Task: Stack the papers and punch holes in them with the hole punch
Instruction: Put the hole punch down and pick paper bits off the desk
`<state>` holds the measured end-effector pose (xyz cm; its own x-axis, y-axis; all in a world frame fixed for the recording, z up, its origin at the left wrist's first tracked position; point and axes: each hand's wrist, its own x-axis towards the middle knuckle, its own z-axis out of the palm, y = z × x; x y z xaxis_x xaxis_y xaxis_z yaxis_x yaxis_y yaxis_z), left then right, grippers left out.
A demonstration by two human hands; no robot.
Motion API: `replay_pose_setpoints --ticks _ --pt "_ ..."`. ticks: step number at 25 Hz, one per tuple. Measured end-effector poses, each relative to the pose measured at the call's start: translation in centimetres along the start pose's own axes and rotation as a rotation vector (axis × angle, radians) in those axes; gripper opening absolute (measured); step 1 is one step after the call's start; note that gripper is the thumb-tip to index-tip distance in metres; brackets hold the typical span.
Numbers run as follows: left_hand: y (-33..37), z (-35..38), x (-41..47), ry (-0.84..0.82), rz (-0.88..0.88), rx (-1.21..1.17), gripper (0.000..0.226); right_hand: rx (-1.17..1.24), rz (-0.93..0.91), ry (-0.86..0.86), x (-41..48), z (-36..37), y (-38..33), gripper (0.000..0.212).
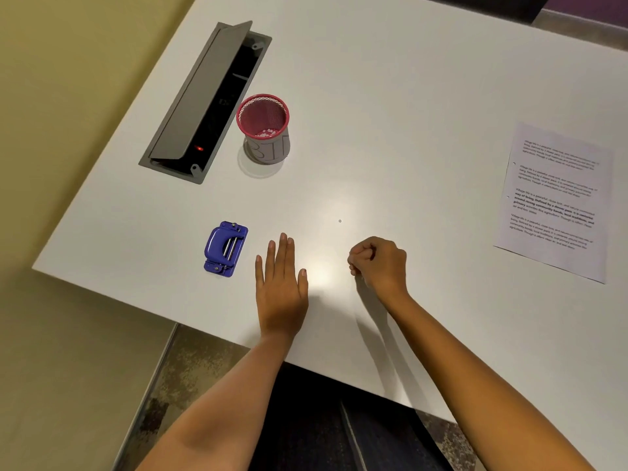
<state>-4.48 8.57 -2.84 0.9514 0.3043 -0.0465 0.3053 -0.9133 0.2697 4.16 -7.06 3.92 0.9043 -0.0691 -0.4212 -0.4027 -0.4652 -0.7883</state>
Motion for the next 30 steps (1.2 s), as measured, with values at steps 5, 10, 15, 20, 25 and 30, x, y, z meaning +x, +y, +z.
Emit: replay_pose_setpoints --ticks 5,10,15,20,25,30 --pt "-0.2 0.1 -0.2 0.037 0.025 0.02 0.056 0.001 0.076 -0.072 1.2 -0.9 0.0 0.015" --pt "-0.1 0.3 -0.1 0.055 0.034 0.014 0.056 0.417 0.348 -0.159 3.8 0.0 -1.8 0.024" --pt "-0.2 0.4 -0.1 0.052 0.024 -0.001 0.058 -0.072 0.008 -0.012 4.9 1.1 -2.4 0.017" --pt "-0.1 0.3 0.0 0.046 0.005 -0.006 0.059 -0.441 -0.341 -0.007 6.2 2.2 -2.7 0.009" --pt "0.0 0.2 0.1 0.029 -0.007 0.001 0.061 -0.684 -0.413 -0.056 7.3 2.5 -3.2 0.015" --pt "0.0 0.1 0.0 0.028 -0.002 0.009 0.06 -0.783 -0.331 -0.208 8.1 2.2 -3.5 0.023"
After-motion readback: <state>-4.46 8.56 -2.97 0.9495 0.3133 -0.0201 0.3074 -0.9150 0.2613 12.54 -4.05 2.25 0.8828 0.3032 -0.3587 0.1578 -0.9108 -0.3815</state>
